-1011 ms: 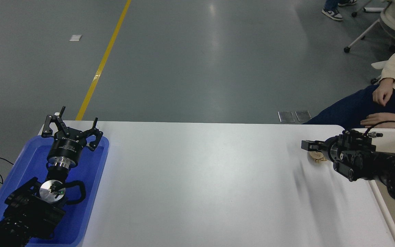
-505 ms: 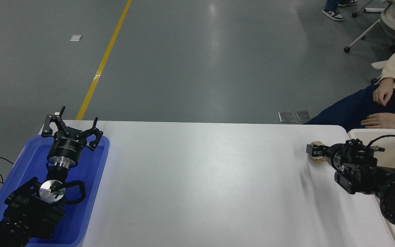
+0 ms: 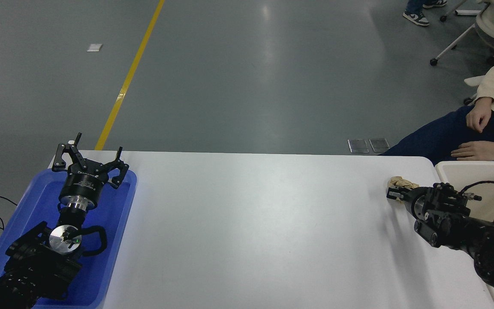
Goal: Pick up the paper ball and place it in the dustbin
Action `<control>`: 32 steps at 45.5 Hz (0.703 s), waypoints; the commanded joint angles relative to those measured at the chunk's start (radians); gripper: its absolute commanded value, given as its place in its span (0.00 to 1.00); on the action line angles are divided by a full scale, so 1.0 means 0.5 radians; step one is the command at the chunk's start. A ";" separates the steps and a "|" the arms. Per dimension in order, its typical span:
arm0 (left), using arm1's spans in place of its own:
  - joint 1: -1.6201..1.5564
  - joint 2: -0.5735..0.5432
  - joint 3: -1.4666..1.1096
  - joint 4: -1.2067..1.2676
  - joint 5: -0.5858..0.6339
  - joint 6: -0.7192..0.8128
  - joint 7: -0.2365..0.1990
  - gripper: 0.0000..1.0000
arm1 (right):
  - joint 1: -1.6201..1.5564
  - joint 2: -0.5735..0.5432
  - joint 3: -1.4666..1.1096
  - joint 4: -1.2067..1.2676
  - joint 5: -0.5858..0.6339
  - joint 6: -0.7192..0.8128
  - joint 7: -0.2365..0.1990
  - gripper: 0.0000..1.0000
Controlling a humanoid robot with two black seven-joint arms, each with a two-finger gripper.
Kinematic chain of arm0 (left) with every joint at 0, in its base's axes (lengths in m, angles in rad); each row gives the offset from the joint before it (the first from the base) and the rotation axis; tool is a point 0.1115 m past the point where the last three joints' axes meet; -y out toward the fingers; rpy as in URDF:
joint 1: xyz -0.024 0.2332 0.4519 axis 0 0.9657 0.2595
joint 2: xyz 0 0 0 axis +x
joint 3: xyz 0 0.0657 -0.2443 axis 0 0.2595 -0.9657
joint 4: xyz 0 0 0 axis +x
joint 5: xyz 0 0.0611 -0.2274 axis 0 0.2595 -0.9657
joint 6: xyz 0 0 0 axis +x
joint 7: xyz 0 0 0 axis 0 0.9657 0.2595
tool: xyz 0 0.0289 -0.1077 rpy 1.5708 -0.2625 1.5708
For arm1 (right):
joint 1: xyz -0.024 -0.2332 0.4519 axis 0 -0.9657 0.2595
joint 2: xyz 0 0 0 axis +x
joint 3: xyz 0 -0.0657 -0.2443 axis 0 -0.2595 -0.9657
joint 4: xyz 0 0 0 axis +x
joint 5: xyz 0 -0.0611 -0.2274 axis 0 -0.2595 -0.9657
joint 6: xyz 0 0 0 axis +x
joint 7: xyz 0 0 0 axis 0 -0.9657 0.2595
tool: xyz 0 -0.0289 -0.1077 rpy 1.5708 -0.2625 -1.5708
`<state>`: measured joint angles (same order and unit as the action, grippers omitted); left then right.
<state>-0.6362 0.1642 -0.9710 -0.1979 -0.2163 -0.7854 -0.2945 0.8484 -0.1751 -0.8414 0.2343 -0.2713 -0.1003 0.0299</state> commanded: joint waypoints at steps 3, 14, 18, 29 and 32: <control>-0.001 0.000 0.000 0.000 0.000 0.000 0.000 1.00 | 0.000 -0.006 0.173 0.013 0.003 0.001 0.002 0.00; -0.001 0.000 0.000 -0.003 0.000 0.000 0.000 1.00 | 0.055 -0.049 0.204 0.123 0.006 0.004 0.002 0.00; -0.001 -0.006 0.000 -0.003 0.000 0.000 0.000 1.00 | 0.110 -0.076 0.207 0.221 0.006 0.013 0.002 0.00; 0.002 0.000 0.000 -0.003 0.000 0.000 0.000 1.00 | 0.487 -0.462 0.180 0.951 -0.010 0.017 0.014 0.00; -0.001 0.000 0.000 0.000 0.000 0.000 0.000 1.00 | 0.613 -0.570 0.170 1.132 -0.034 0.026 0.014 0.00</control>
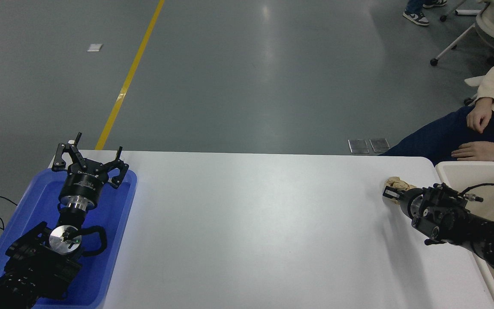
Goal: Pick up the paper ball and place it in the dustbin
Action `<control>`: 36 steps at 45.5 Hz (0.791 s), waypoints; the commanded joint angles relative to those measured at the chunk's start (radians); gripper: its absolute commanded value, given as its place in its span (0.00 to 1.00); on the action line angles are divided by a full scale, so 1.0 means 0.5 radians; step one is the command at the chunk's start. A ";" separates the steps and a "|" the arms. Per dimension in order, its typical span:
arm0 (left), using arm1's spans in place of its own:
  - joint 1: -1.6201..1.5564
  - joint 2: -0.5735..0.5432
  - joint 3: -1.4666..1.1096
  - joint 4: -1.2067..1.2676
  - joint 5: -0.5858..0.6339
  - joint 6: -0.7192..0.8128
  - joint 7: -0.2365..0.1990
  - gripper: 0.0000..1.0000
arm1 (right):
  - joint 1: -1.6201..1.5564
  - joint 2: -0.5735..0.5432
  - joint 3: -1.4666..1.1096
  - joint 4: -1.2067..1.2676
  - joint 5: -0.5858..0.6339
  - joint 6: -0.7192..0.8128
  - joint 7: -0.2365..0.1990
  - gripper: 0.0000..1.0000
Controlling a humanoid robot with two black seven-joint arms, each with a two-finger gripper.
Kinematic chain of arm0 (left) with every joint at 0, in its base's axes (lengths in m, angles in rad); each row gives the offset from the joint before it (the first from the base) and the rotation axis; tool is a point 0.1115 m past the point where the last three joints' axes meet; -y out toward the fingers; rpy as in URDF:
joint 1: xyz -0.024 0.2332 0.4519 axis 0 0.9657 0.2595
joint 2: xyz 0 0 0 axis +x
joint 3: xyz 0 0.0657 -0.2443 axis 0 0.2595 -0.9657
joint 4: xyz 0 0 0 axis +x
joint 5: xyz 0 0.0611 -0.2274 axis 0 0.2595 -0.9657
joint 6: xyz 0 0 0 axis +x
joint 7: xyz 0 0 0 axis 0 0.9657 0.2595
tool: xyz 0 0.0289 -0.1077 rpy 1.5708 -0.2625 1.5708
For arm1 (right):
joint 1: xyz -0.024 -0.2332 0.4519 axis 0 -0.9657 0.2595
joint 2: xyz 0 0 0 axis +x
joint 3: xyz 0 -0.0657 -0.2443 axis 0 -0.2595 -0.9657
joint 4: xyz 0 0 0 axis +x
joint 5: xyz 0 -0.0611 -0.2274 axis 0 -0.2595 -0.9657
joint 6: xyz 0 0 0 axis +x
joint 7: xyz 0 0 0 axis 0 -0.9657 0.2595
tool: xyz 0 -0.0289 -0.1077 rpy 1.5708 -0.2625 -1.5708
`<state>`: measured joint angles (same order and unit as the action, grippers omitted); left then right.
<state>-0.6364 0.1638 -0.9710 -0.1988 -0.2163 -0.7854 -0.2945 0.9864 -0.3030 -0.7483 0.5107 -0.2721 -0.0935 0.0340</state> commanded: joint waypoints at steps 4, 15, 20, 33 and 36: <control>0.000 0.001 0.000 -0.001 0.000 0.000 0.000 1.00 | 0.509 -0.467 -0.074 0.816 -0.039 0.049 0.009 0.00; 0.000 0.001 0.000 0.002 0.003 0.000 0.000 1.00 | 1.113 -0.689 -0.516 1.390 -0.287 0.475 0.073 0.00; 0.000 0.001 0.000 0.002 0.003 0.000 0.000 1.00 | 1.365 -0.676 -0.675 1.580 -0.379 0.629 0.095 0.00; 0.003 0.001 0.000 0.002 0.003 0.000 0.000 1.00 | 2.064 -0.646 -0.905 2.015 -0.477 0.997 0.095 0.00; 0.003 0.001 0.000 0.002 0.003 0.000 0.000 1.00 | 2.215 -0.615 -0.954 2.086 -0.474 1.073 0.095 0.00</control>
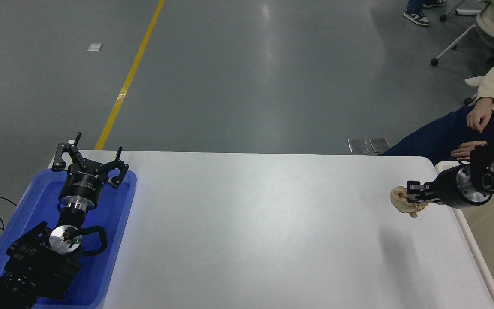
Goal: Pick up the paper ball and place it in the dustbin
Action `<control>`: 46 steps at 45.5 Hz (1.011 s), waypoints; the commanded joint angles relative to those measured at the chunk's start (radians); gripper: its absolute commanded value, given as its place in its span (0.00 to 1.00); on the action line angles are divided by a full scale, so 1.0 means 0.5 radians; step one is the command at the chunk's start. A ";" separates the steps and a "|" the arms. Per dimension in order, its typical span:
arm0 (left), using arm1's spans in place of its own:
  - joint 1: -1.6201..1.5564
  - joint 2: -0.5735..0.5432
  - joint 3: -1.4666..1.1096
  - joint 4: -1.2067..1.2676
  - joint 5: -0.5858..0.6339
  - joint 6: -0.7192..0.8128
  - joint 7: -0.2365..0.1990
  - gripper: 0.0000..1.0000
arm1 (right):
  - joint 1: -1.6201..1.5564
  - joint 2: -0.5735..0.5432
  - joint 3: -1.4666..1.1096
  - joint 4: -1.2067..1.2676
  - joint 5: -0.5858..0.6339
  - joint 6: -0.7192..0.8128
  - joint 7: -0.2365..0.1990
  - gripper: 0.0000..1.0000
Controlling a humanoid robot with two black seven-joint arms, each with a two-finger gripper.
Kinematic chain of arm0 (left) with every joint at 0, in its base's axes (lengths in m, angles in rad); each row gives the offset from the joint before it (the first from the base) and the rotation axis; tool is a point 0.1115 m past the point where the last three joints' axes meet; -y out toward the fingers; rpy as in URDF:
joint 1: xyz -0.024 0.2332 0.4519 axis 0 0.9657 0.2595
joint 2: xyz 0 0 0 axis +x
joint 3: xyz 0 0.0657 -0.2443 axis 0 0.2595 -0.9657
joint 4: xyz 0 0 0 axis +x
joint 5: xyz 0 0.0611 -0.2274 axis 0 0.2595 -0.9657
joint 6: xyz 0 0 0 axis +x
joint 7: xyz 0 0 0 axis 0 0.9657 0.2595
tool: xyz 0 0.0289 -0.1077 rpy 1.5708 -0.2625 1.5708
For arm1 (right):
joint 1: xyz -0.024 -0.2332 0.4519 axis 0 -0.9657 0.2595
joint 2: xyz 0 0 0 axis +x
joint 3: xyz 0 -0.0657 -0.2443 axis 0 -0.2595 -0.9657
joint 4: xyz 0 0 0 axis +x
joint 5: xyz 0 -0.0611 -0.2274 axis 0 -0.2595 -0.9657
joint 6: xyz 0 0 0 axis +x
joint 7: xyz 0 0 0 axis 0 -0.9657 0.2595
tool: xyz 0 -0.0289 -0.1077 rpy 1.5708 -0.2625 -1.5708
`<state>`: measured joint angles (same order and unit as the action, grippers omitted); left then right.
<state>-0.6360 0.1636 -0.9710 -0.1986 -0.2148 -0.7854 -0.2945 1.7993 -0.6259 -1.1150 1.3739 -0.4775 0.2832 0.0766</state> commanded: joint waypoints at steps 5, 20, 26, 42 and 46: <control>0.002 0.001 0.000 -0.002 0.000 0.000 0.000 1.00 | 0.819 0.080 -0.335 0.449 -0.067 0.418 0.009 0.00; 0.002 0.001 0.000 0.001 0.000 0.000 0.000 1.00 | 1.319 0.101 -0.402 0.507 -0.036 0.707 0.012 0.00; 0.002 0.001 0.000 -0.002 0.000 0.000 0.000 1.00 | 1.506 0.101 -0.402 0.513 -0.030 0.808 0.012 0.00; 0.002 0.001 0.000 -0.002 0.000 0.000 0.000 1.00 | 1.712 0.095 -0.418 0.501 -0.002 0.903 0.009 0.00; 0.002 0.001 0.000 0.001 0.000 0.000 0.000 1.00 | 1.706 0.086 -0.463 0.489 -0.002 0.879 0.009 0.00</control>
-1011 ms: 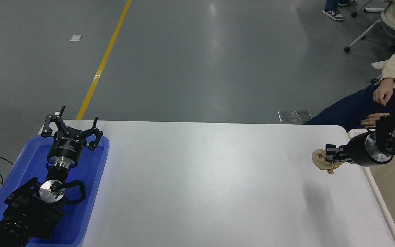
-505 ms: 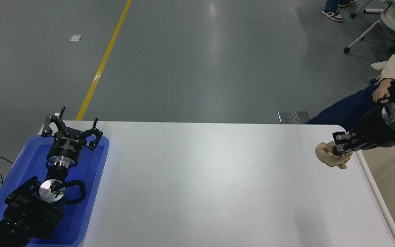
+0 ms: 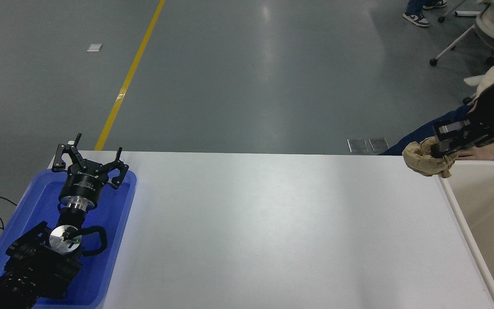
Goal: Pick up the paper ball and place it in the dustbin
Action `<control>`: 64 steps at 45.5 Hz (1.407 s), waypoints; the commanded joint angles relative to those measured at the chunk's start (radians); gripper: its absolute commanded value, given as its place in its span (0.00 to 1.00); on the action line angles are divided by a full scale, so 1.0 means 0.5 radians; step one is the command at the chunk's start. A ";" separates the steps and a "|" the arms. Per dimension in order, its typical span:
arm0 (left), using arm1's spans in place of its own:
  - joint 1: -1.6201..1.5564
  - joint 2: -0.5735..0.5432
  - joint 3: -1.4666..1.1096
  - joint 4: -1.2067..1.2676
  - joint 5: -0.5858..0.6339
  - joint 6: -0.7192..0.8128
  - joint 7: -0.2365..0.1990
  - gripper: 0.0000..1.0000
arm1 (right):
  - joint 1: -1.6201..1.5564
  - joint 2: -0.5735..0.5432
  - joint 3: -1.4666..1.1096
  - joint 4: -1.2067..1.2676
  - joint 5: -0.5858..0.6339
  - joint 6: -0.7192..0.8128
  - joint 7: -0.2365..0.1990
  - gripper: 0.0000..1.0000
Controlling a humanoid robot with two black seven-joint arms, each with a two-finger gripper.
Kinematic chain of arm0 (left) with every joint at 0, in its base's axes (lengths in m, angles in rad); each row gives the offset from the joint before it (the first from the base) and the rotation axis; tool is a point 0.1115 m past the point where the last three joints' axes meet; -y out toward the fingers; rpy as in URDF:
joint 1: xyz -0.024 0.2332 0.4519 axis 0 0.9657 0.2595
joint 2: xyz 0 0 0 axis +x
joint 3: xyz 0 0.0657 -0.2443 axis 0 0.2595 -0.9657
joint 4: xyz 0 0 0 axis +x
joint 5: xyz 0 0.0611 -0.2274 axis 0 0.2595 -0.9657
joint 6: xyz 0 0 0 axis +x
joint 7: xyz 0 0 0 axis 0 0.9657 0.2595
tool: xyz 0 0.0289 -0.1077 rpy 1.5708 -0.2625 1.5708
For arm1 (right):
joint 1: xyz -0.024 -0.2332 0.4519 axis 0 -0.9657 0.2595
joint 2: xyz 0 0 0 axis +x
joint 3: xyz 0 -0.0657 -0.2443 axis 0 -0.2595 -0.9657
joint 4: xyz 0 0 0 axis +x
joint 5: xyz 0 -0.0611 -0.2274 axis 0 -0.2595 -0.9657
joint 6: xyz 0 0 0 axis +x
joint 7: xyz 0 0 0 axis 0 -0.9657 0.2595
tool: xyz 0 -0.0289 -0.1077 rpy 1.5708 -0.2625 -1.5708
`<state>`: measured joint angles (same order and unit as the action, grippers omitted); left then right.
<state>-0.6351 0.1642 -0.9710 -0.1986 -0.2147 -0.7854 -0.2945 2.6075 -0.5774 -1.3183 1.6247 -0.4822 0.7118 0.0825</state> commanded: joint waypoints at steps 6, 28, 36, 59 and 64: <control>0.000 0.000 0.000 0.001 -0.003 0.000 0.000 1.00 | 0.056 -0.063 -0.173 -0.046 0.001 -0.040 -0.005 0.00; 0.000 0.000 0.000 0.001 -0.003 0.000 0.000 1.00 | -0.618 -0.563 -0.490 -0.528 0.007 -0.463 -0.018 0.00; 0.000 0.000 0.000 0.001 -0.003 0.000 0.000 1.00 | -1.244 -0.585 -0.318 -0.813 0.145 -0.764 -0.018 0.00; 0.000 0.000 0.000 0.001 -0.003 0.000 0.000 1.00 | -3.012 -0.539 0.909 -1.951 0.265 -1.169 -0.027 0.00; 0.000 0.000 0.000 -0.002 -0.003 0.000 0.000 1.00 | -3.315 -0.395 1.105 -2.255 0.265 -1.175 -0.027 0.00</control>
<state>-0.6351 0.1641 -0.9710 -0.1979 -0.2164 -0.7854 -0.2945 1.3247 -0.8455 -1.0378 0.7879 -0.3601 0.1770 0.0707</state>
